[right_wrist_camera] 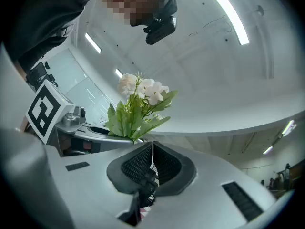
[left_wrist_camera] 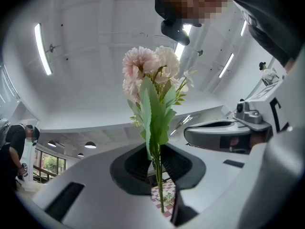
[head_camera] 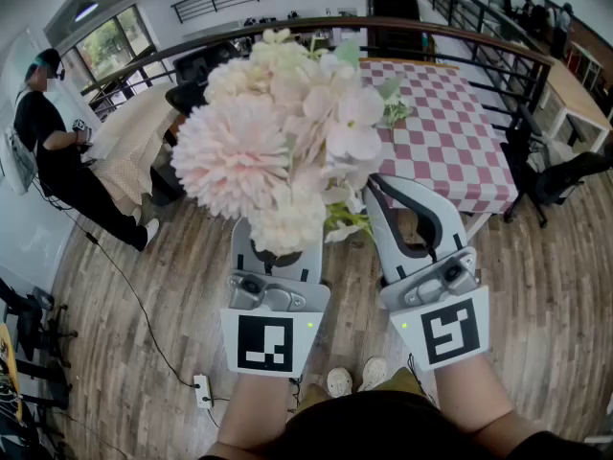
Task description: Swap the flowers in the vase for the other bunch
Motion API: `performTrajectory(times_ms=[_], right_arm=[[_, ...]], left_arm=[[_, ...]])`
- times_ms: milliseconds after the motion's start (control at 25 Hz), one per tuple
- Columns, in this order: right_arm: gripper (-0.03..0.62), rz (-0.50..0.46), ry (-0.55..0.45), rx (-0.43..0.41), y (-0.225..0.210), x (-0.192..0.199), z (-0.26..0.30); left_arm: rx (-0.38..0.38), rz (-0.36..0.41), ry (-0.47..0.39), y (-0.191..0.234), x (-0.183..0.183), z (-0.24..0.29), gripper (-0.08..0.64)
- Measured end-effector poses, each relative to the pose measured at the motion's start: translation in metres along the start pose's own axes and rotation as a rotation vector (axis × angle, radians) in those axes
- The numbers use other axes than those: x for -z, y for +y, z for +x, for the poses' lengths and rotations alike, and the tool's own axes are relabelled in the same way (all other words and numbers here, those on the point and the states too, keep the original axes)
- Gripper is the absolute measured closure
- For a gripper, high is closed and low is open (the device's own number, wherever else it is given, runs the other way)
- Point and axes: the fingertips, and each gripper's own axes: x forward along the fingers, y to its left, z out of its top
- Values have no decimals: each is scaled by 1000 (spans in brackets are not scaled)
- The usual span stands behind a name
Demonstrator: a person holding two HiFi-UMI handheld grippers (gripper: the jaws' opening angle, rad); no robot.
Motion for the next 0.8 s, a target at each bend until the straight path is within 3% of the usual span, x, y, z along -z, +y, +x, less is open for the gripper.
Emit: performTrajectory(times_ms=[800], right_arm=[[558,34,0,7,-22,11,-5]], left_arm=[[-13,-11,21,-9,13,11,495]])
